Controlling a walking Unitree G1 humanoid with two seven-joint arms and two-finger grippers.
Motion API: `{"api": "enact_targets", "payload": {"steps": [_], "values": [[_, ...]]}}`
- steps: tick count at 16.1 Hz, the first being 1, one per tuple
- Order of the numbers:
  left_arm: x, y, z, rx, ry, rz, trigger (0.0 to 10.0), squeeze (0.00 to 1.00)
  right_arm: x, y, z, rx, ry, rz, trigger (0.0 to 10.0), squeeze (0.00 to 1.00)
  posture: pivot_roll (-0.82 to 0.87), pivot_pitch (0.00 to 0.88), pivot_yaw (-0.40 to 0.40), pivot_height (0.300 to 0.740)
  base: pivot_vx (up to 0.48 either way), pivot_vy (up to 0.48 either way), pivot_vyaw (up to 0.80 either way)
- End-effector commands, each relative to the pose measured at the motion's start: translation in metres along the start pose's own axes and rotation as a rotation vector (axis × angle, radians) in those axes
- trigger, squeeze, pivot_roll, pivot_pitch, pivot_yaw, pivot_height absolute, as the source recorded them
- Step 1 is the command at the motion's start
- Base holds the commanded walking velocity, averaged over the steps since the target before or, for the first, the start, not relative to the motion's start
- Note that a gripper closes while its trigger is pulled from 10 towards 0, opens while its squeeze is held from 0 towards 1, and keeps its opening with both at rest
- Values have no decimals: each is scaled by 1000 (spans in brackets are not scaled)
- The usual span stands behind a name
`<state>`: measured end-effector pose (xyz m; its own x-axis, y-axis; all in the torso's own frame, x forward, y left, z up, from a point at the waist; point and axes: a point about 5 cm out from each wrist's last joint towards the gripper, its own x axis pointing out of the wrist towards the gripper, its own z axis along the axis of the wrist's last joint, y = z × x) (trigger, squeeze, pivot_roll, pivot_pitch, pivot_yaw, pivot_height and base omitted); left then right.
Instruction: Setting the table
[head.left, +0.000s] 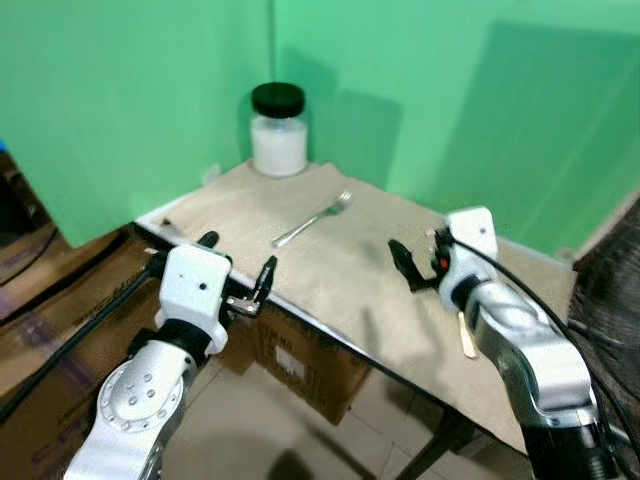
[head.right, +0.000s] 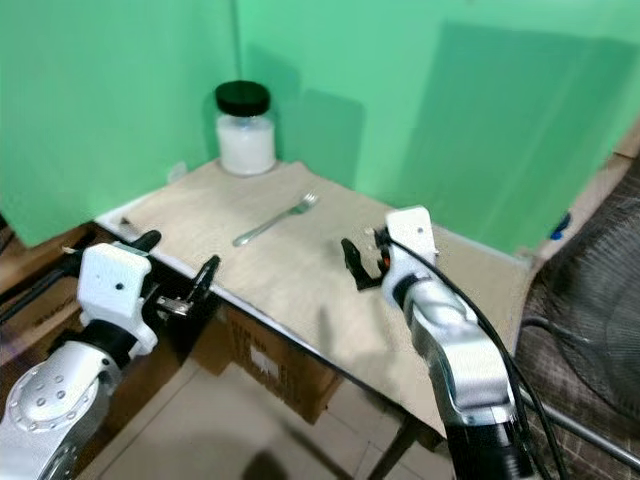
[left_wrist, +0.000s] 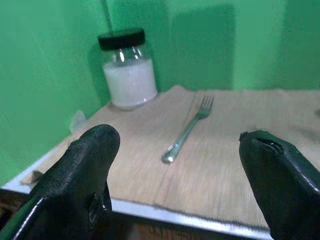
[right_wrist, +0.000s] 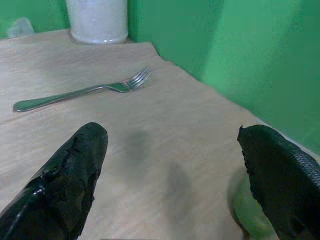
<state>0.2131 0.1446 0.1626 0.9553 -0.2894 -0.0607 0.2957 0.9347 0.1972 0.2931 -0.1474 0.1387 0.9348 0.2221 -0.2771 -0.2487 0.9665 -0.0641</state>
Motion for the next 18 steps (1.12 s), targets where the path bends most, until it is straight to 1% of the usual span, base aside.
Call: {"api": "enact_targets", "payload": {"steps": [1,2,3,4,5,7,9,10,11,12,13,14,15,16,17,18], "values": [[5,-8,1,-10,-12,-83,10000,0,2,-18,-7,-5,68,-65,10000,1000,75,0,-30,740,0,0,0],[6,-10,1,-11,-12,-108,10000,0,3,-22,-8,-9,85,-74,10000,1000,73,0,-29,740,0,0,0],[7,-18,1,-17,-4,-234,10000,0,7,-35,-16,-7,181,-100,10000,675,64,0,-29,740,0,0,0],[7,-22,0,-14,6,-297,10000,0,8,-41,-20,9,221,-106,10000,82,60,0,-30,740,0,0,0],[7,-24,-1,-17,10,-322,10000,0,8,-43,-21,24,232,-106,10000,0,59,0,-31,740,0,0,0],[2,-33,-2,-32,31,-468,10000,0,7,-60,-28,55,293,-154,10000,0,49,0,-35,740,0,0,0],[-3,-37,-5,-44,52,-530,10000,0,4,-63,-33,72,337,-148,10000,0,46,0,-37,740,0,0,0],[-4,-37,-5,-42,56,-539,10000,0,4,-63,-34,86,344,-135,9804,0,43,0,-38,740,0,0,0],[-4,-37,-6,-38,59,-544,10000,0,4,-60,-36,110,350,-111,6667,0,43,0,-38,740,0,0,0],[-3,-37,-7,-34,58,-542,10000,0,4,-57,-37,121,344,-89,3098,0,43,0,-39,740,0,0,0],[-2,-36,-7,-31,58,-542,10000,0,6,-53,-38,134,341,-64,2275,0,45,0,-40,740,0,0,0],[-1,-35,-7,-30,58,-544,10000,0,10,-51,-40,135,343,-61,2275,0,48,0,-42,740,0,0,0],[-2,-35,-6,-30,58,-545,10000,0,13,-51,-42,133,347,-61,3137,0,50,0,-41,740,0,0,0],[-2,-35,-7,-29,58,-545,10000,0,14,-50,-42,133,347,-61,3137,0,50,0,-41,740,0,0,0],[-3,-35,-7,-27,60,-544,10000,0,17,-49,-43,126,351,-59,4510,0,54,0,-46,740,0,0,0],[-3,-34,-8,-25,63,-543,10000,0,20,-49,-44,122,355,-59,4824,0,55,0,-46,740,0,0,0]]}}
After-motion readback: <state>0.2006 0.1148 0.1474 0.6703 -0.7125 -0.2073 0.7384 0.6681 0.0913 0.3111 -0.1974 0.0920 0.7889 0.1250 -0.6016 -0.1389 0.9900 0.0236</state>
